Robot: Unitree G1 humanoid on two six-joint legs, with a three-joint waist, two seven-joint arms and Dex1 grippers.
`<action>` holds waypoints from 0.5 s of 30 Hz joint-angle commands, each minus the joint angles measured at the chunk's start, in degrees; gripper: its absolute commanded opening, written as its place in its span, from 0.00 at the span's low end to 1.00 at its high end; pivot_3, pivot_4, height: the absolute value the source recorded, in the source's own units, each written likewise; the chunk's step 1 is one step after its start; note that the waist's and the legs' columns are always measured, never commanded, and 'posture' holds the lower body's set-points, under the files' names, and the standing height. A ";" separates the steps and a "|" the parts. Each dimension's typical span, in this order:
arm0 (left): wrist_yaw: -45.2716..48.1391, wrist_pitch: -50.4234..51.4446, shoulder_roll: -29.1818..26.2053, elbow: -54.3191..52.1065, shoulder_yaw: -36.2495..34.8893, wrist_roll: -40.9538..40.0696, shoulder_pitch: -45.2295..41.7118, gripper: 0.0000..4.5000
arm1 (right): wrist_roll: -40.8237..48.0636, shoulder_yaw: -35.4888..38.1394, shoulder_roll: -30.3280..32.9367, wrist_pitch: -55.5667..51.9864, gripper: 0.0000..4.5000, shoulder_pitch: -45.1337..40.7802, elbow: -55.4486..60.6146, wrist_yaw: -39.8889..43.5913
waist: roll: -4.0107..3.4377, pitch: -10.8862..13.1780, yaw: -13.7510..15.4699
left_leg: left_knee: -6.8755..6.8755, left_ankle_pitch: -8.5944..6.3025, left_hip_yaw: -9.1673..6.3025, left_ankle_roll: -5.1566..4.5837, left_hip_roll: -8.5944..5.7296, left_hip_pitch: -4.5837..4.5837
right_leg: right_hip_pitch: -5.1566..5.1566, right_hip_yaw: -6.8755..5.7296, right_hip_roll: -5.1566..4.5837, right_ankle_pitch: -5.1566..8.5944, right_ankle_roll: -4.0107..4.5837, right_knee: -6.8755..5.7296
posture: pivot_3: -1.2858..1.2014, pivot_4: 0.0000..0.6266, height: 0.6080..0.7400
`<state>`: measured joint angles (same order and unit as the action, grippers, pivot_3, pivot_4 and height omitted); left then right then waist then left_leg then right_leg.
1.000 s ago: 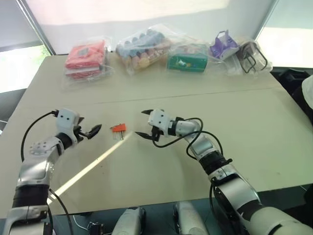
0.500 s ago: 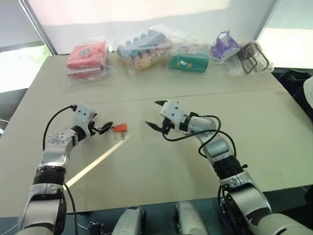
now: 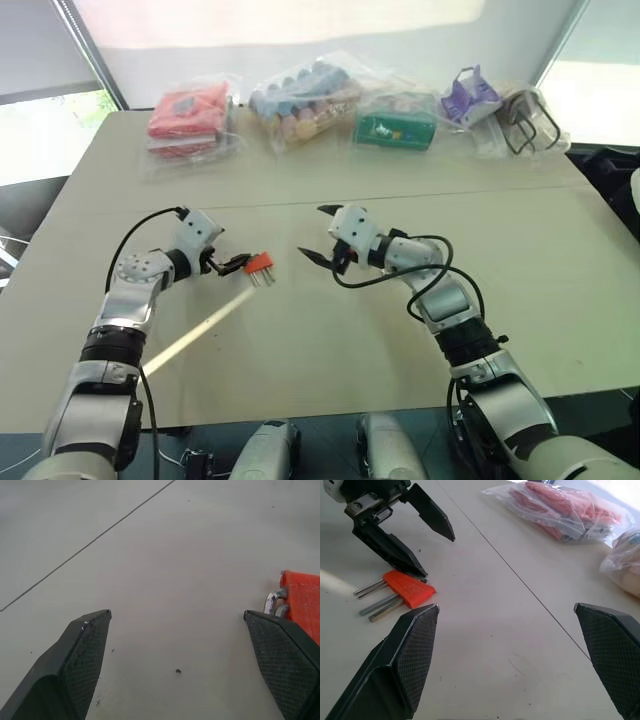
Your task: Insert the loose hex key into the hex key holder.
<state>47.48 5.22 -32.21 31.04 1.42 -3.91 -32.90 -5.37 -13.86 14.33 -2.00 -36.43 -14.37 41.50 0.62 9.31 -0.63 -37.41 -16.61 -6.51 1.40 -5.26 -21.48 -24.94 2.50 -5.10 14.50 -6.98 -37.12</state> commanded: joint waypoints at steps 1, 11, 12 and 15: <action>1.49 -0.59 1.62 1.94 2.83 1.54 -1.23 0.99 | 0.52 -0.63 0.63 -0.08 1.00 0.06 3.86 0.83 | 0.00 0.00 0.05 | -0.01 0.00 -0.01 0.00 -0.01 -0.01 | 0.00 0.00 0.00 0.00 0.00 0.00 | 0.52 0.24 1.00; 2.71 -3.14 5.40 7.17 4.45 3.66 -5.88 0.99 | -1.45 -3.45 3.17 -0.53 1.00 1.77 5.60 1.87 | 0.02 -0.01 0.05 | -0.06 0.00 -0.05 -0.01 -0.02 -0.01 | 0.06 -0.03 0.01 0.00 0.00 0.00 | 0.52 0.24 1.00; 2.83 -3.36 5.77 7.53 4.71 3.78 -6.23 0.99 | -1.73 -3.72 3.38 -0.36 1.00 1.77 5.53 1.86 | 0.02 -0.01 0.07 | -0.06 0.00 -0.05 -0.01 -0.02 0.00 | 0.06 -0.03 0.00 0.00 0.00 0.00 | 0.52 0.24 1.00; 2.94 -3.60 6.09 7.89 4.68 3.95 -6.82 0.99 | -1.72 -4.15 3.38 -0.23 1.00 1.61 4.99 1.94 | 0.02 -0.01 0.01 | -0.06 0.00 -0.05 -0.01 -0.02 -0.01 | 0.06 -0.03 0.00 0.00 0.00 0.00 | 0.52 0.24 1.00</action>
<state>49.59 1.84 -26.65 38.33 3.87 -1.10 -39.52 -7.20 -17.82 17.84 -3.08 -34.19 -11.33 43.29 0.64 9.30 -0.62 -37.47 -16.61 -6.55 1.39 -5.28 -21.49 -24.89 2.47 -5.10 14.50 -6.98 -37.12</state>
